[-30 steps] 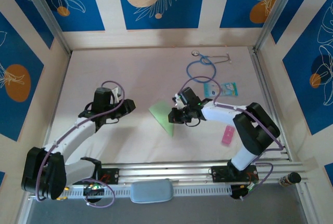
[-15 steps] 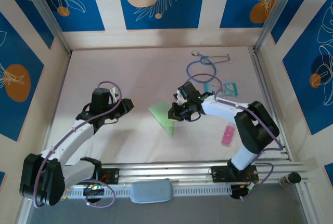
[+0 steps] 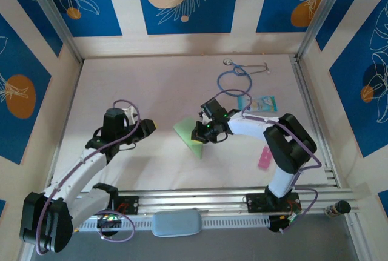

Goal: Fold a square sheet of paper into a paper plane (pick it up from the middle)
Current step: Rotate the paper at the center of the table.

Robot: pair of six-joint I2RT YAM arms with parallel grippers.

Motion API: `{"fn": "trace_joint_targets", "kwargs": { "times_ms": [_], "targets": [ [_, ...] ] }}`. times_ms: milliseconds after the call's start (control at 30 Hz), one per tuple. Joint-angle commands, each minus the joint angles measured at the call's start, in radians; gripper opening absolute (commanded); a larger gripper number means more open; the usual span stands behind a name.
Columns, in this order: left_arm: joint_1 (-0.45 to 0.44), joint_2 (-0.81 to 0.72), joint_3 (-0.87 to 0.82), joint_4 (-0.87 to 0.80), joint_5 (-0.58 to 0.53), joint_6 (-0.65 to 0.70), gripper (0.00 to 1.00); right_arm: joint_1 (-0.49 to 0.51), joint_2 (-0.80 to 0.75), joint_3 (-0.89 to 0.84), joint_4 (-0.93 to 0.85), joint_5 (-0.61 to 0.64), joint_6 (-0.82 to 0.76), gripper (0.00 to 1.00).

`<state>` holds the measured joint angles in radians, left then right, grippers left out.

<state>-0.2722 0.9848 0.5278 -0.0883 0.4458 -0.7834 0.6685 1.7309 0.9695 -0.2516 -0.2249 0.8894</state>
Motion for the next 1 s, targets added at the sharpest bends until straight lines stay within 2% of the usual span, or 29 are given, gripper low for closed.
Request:
{"fn": "trace_joint_targets", "kwargs": {
  "times_ms": [0,200,367,533,733,967],
  "targets": [
    [0.010,0.035,0.010,0.040,0.040,0.007,0.27,0.007,0.023,0.026,-0.001,-0.010,0.019,0.08],
    [0.010,0.060,0.004,0.069,0.055,-0.020,0.28,0.019,0.074,0.031,-0.001,0.005,0.045,0.08],
    [0.010,-0.010,-0.034,0.050,0.041,-0.025,0.28,0.058,0.113,0.022,0.013,0.059,0.093,0.08],
    [0.010,-0.073,-0.043,-0.027,0.022,0.020,0.30,0.097,0.110,-0.012,0.042,0.119,0.176,0.08],
    [0.011,-0.100,-0.034,-0.061,0.071,0.088,0.31,0.176,0.079,-0.098,0.066,0.234,0.304,0.08],
    [0.011,-0.188,-0.054,-0.131,0.099,0.139,0.34,0.225,0.124,-0.049,0.019,0.282,0.373,0.08]
  ]
}}
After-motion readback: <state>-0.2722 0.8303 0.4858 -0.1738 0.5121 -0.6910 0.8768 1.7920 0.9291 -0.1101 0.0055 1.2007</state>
